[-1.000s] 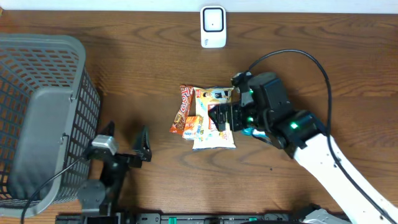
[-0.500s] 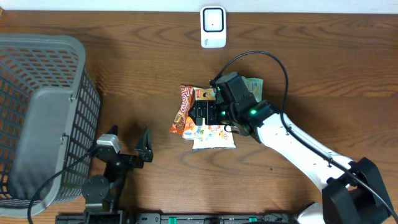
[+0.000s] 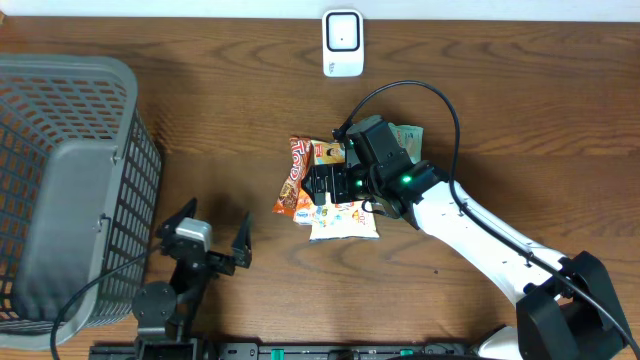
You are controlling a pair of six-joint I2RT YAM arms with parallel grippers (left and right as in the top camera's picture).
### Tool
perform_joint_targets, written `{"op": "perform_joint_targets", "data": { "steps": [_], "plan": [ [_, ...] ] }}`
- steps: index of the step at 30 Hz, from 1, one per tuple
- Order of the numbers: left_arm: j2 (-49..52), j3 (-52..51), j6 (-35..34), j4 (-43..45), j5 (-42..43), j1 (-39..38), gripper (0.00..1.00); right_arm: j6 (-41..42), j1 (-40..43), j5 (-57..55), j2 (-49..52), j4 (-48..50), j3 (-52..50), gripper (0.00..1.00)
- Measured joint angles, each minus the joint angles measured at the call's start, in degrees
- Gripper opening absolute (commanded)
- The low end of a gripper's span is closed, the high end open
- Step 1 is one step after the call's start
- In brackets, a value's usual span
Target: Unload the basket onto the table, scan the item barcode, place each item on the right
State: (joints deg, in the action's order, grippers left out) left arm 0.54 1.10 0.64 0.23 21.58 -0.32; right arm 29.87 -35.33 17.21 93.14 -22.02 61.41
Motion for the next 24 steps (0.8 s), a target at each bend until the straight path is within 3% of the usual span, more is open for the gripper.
{"op": "perform_joint_targets", "data": {
  "steps": [10,16,24],
  "plan": [
    [0.00,0.00,5.88,0.00,-2.34,-6.78,0.99,-1.20,0.00,0.87,0.00,0.20,0.00,0.99],
    [0.00,0.00,6.73,-0.39,-6.51,-8.72,0.99,-4.46,-0.11,1.18,0.00,-0.61,0.00,0.89],
    [0.00,0.11,6.91,-1.14,-8.24,-8.76,0.99,-9.01,-0.11,1.25,1.46,-0.24,0.00,0.86]
  ]
}}
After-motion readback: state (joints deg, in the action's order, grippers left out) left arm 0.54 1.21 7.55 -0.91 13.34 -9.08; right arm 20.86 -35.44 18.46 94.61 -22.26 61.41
